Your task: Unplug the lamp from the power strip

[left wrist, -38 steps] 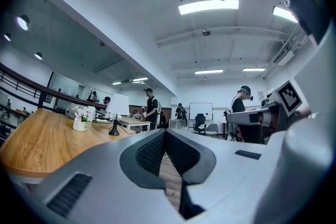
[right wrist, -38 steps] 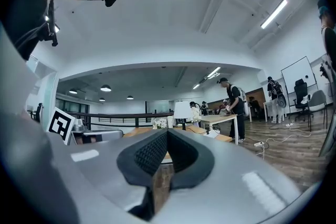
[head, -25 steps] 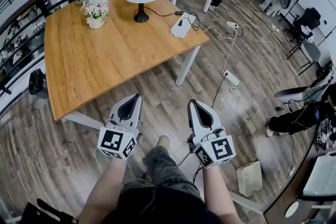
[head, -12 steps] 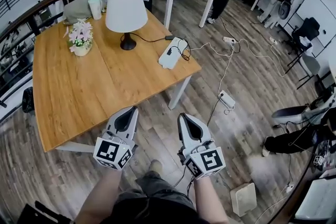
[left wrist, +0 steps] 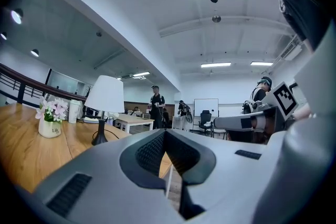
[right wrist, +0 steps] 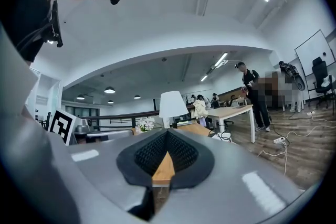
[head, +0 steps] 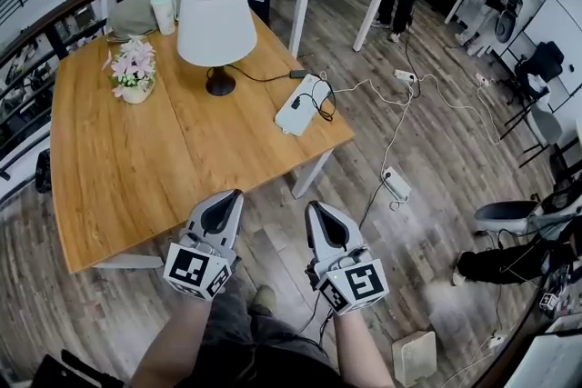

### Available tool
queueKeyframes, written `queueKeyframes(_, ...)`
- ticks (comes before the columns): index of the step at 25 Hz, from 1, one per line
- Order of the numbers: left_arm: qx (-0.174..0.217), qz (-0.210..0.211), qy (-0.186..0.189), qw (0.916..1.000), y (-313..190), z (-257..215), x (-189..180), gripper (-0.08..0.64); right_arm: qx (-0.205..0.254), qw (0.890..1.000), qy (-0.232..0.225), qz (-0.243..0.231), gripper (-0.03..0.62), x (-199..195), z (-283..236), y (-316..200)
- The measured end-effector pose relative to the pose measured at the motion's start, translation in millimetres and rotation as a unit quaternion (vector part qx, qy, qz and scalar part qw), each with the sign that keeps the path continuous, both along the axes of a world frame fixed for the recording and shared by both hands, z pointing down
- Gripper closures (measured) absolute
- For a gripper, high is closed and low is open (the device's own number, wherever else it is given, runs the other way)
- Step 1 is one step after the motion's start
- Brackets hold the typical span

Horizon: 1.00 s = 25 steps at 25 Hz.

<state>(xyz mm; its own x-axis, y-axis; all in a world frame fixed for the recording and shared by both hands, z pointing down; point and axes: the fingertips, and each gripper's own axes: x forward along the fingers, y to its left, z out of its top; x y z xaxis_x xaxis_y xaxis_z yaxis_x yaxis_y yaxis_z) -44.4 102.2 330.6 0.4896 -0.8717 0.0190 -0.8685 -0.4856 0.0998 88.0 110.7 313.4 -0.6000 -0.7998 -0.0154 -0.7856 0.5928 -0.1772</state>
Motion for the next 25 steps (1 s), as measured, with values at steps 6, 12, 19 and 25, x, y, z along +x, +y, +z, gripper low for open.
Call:
queueKeyframes(6,0.005,0.027,-0.007,0.9996,-38,1,7,0.564,-0.014,1.000,-0.001,0.007,0.584,-8,8,-33)
queueKeyframes(12,0.010,0.066,-0.014,0.9977,-91,-1,17,0.564,-0.024,1.000,0.008,0.015,0.584,-21,13,-79)
queueKeyframes(19,-0.009,0.116,-0.023,0.9930,-146,11,26,0.564,-0.048,0.998,0.008,0.045,0.584,-25,31,-134)
queueKeyframes(25,-0.029,0.156,-0.021,0.9872,-185,20,30,0.565,-0.068,0.995,0.015,0.069,0.584,-31,43,-173)
